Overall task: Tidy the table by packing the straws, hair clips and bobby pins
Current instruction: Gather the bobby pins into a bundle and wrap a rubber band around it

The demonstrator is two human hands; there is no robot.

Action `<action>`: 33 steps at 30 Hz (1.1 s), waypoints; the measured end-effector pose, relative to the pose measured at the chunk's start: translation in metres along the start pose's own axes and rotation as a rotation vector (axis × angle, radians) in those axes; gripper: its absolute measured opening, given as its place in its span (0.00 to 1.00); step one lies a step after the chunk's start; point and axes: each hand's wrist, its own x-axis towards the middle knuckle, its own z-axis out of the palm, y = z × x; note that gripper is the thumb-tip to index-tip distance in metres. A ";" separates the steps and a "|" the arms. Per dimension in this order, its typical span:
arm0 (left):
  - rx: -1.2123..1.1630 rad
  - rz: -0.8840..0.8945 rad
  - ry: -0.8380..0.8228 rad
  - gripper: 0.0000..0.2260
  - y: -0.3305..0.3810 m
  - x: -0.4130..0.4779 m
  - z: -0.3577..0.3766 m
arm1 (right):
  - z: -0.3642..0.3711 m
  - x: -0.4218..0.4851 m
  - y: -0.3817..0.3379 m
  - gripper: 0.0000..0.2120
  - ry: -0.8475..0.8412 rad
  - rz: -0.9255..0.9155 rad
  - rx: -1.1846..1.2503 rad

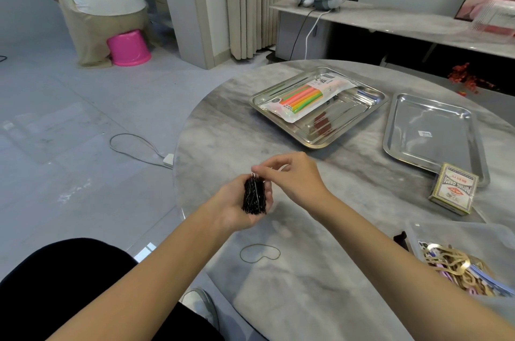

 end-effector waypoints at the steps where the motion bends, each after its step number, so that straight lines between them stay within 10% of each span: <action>1: -0.003 0.001 -0.003 0.13 0.002 0.001 -0.003 | 0.001 -0.001 0.003 0.06 0.012 -0.007 0.031; 11: -0.055 0.033 0.048 0.13 0.015 0.010 -0.023 | 0.000 -0.031 0.055 0.16 -0.371 0.060 -0.456; 23: -0.028 0.011 0.055 0.19 0.006 0.017 -0.021 | 0.009 -0.053 0.047 0.04 -0.512 -0.113 -0.634; 33: 0.210 0.017 -0.036 0.10 -0.016 0.007 0.007 | -0.046 -0.059 0.036 0.04 -0.280 0.255 0.023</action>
